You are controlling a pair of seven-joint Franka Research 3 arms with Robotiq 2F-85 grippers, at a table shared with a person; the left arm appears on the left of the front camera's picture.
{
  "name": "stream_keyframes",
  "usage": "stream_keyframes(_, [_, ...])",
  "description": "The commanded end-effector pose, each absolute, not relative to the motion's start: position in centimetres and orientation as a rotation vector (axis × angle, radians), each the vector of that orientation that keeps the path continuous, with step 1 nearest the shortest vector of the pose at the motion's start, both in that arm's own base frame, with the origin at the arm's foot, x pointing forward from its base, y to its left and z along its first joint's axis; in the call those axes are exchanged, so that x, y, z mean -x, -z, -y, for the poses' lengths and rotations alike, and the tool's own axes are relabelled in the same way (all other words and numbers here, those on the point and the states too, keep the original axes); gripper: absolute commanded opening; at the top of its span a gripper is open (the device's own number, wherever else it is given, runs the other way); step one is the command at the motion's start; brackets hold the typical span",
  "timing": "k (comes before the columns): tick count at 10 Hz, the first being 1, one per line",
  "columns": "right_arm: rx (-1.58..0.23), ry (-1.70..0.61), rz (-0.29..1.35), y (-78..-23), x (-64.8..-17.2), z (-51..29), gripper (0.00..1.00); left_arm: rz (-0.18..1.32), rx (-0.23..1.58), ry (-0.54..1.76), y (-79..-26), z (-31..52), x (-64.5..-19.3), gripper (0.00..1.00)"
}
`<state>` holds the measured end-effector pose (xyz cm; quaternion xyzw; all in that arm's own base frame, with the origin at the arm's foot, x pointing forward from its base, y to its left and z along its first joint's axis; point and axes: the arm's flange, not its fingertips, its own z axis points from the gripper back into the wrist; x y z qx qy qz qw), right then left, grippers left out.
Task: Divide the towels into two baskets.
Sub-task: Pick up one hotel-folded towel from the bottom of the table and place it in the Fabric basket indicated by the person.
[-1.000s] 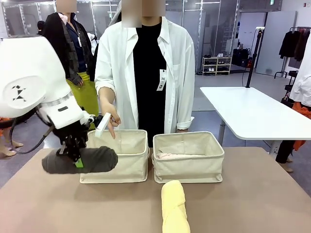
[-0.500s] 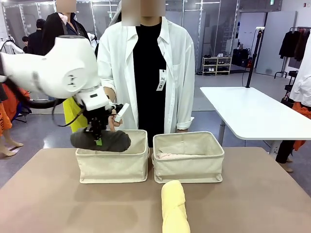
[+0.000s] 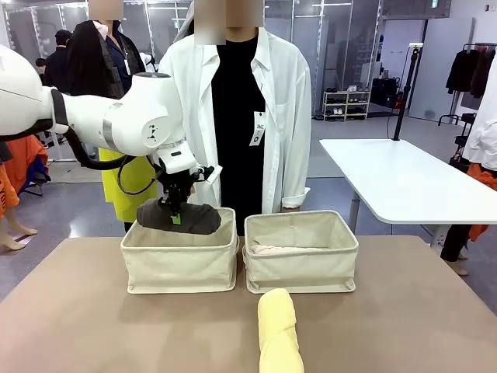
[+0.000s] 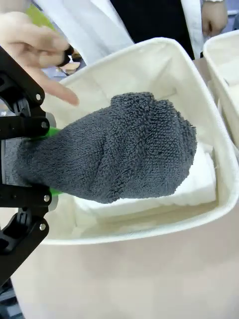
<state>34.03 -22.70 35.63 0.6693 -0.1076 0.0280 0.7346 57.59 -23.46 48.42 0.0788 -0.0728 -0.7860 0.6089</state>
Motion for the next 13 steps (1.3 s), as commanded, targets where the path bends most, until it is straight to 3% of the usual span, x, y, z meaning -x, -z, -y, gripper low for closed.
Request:
stream_keyframes(1, [-1.471, -0.074, 0.254, -35.8, -33.7, 22.6, 1.0, 0.13, -0.16, 1.777, -48.0, 24.2, -59.1, 0.37])
stream_keyframes(2, [-1.471, -0.074, 0.254, -35.8, -33.7, 22.6, 1.0, 0.11, -0.153, 1.758, -47.4, 24.3, -59.5, 0.37])
stream_keyframes(4, [-1.471, -0.074, 0.254, -35.8, -33.7, 22.6, 1.0, 0.099, -0.145, 1.72, -46.6, 24.4, -59.9, 0.73])
stream_keyframes(6, [-1.471, -0.074, 0.254, -35.8, -33.7, 22.6, 1.0, 0.096, -0.132, 1.707, -46.5, 24.4, -60.0, 1.0])
stream_keyframes(10, [-1.471, -0.074, 0.254, -35.8, -33.7, 22.6, 1.0, 0.125, -0.137, 1.594, -47.6, 23.5, -58.7, 1.0])
stream_keyframes(13, [-1.471, -0.074, 0.254, -35.8, -33.7, 22.6, 1.0, 0.126, -0.124, 1.677, -46.8, 24.4, -59.9, 1.0])
